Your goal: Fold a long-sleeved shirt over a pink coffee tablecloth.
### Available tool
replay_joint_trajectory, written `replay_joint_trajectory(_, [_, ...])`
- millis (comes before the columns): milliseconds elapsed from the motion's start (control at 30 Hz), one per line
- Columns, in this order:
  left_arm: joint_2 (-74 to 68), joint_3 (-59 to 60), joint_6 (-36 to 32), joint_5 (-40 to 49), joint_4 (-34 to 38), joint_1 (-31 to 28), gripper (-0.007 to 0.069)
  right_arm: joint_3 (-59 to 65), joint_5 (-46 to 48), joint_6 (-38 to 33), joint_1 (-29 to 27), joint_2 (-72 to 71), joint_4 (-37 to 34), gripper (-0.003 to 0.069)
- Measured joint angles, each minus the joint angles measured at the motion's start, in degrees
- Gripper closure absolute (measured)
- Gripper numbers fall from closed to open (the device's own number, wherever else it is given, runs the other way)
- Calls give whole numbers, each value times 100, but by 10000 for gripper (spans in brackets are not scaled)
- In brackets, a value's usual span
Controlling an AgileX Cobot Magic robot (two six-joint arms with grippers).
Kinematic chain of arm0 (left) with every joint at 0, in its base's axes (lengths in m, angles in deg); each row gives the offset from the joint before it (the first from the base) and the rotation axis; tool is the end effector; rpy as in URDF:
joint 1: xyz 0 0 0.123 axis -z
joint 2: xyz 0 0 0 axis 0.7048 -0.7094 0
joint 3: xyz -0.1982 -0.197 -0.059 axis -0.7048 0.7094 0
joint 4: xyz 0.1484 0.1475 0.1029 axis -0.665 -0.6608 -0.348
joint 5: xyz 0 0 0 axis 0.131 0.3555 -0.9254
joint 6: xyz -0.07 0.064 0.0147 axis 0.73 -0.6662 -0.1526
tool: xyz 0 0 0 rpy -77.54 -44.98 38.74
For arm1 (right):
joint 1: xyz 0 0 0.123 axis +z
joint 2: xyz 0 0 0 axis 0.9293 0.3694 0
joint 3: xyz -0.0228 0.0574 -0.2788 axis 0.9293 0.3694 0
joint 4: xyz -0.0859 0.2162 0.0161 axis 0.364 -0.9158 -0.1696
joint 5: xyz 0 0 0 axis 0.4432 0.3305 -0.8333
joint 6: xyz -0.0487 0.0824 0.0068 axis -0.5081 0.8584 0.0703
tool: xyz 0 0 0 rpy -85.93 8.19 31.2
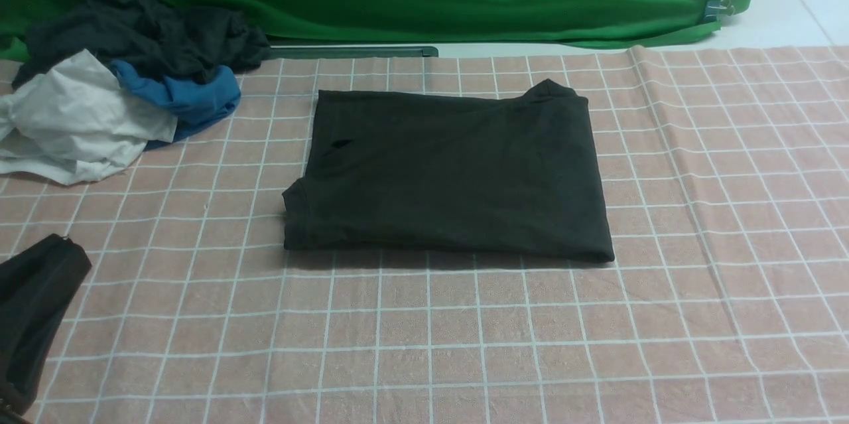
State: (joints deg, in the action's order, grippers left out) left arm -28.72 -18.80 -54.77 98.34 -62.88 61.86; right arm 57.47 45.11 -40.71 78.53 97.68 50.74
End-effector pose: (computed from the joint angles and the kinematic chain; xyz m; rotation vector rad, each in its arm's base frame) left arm 0.0429 -0.0179 0.2742 0.4202 1.4770 -0.1071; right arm 0.0383 0.0137 0.2730 -0.1069 1.9119 0.2642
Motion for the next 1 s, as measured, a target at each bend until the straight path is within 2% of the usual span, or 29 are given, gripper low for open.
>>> replay_joint_trajectory(267, [-5,0,-7,0,-7,0,606,23,-278,7,-94,-140,248,585])
replay_joint_trajectory(400, [-5,0,-7,24,-7,0,606,23,-389,-297,-516,-399,278,571])
replay_joint_trajectory(500, [-5,0,-7,37,-7,0,606,196,-646,-601,-782,-465,289,587])
replay_joint_trajectory(600, [-5,0,-7,41,-13,0,606,667,-1174,-818,-991,-483,289,631])
replay_joint_trajectory(767, [-5,0,-7,41,-18,0,606,1670,-2042,-903,-1164,-862,289,640])
replay_joint_trajectory(1000, [-5,0,-7,41,-18,0,606,2287,-2301,-872,-1199,-1219,284,640])
